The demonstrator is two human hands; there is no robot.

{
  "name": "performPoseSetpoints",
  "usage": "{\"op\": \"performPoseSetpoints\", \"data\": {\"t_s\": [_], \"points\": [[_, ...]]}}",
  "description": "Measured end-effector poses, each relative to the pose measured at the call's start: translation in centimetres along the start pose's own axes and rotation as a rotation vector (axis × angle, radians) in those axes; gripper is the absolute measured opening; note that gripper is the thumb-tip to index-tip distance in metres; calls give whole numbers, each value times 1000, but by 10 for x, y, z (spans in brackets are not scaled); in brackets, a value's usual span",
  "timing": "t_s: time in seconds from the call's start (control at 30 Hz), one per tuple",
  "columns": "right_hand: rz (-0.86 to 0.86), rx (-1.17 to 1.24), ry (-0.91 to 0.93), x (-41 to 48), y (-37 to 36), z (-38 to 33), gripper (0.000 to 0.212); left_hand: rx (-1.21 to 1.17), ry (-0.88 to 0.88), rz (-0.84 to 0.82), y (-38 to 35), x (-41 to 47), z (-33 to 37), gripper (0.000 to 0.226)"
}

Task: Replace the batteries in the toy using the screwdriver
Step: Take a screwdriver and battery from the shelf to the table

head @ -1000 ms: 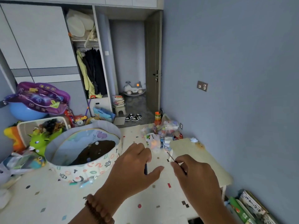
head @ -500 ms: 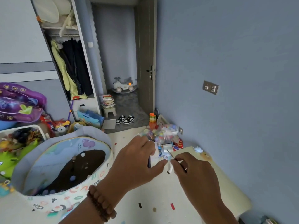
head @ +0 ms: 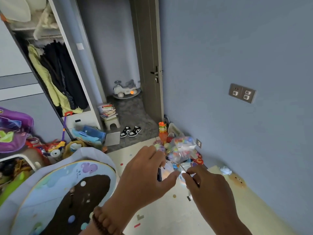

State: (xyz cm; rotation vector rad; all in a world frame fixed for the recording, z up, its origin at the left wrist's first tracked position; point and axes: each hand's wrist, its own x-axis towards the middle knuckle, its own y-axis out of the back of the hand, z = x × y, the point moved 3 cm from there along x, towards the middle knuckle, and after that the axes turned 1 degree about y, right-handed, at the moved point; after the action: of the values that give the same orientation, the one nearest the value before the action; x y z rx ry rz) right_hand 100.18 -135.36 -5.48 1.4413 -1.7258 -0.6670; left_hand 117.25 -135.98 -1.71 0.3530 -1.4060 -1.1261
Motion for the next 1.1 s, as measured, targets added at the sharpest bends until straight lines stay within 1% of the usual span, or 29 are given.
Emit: {"op": "performPoseSetpoints", "data": {"t_s": [0.13,0.23,0.3,0.4,0.47,0.57,0.7,0.83,1.0,1.1], "points": [[36,-47,-62,58,-31,-3,21,-43,-69,-16,-37,48,-56,40],[74,-47,-148,93,-48,-12,17,-134,-99,-67,-62,85,-90,39],[123,-65,-194,116,-58,-13,16,-185,-144,-81,-80,110,-107,39],[157,-75,-312,140,-70,-1,12,-283,-227,-95,-109,143,-119,39],[185,-80,-388,150,-72,9,10,-344,-285,-126,-131,159,-119,38],[239,-103,-496,165,-74,32,15,-403,-392,-162,-172,184,-112,37],[299,-109,-631,187,-78,79,16,-413,-511,-206,-235,217,-94,38],[380,-103,-746,205,-79,123,16,-479,-615,-303,-294,245,-68,39],[430,-85,-926,221,-104,184,19,-535,-741,-349,-364,264,-42,40],[489,-92,-1049,226,-126,218,19,-564,-804,-406,-420,269,-36,39]]}}
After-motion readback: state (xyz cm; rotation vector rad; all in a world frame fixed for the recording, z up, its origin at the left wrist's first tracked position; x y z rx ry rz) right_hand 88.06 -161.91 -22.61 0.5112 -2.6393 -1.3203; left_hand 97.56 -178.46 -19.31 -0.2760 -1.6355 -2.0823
